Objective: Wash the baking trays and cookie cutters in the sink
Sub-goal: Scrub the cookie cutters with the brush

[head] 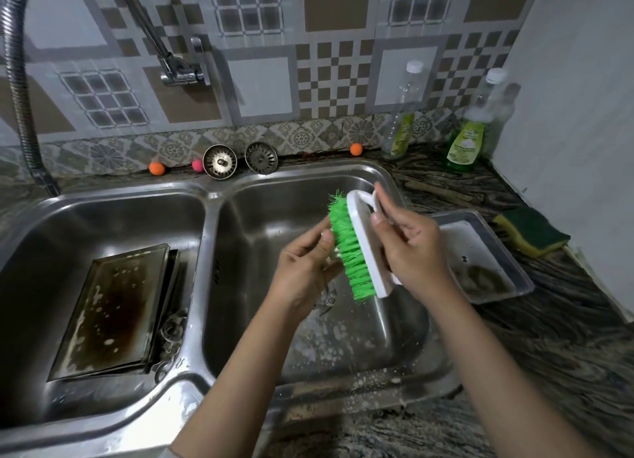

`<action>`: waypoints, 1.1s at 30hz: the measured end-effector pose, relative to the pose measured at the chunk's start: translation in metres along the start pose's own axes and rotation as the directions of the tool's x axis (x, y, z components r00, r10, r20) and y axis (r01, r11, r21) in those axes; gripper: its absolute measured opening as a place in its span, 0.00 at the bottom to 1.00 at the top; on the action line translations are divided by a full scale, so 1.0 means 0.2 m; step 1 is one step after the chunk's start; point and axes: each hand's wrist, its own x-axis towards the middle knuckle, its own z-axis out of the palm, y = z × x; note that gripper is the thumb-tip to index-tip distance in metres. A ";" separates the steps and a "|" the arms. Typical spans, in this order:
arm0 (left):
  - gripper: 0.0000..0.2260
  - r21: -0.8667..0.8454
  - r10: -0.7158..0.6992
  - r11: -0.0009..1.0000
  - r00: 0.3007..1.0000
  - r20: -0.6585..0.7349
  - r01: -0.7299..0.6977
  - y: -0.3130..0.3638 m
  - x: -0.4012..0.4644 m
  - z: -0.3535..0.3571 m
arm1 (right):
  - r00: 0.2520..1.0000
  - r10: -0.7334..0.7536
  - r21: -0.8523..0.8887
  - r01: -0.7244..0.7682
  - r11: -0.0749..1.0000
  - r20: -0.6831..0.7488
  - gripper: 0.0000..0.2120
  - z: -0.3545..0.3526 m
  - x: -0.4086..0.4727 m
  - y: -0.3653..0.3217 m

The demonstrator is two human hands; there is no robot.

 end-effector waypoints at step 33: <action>0.10 0.154 -0.164 0.967 0.959 -0.229 0.202 0.08 0.00 0.04 | 0.920 -0.136 -0.397 0.288 0.871 0.368 0.20 -0.15 0.05 0.06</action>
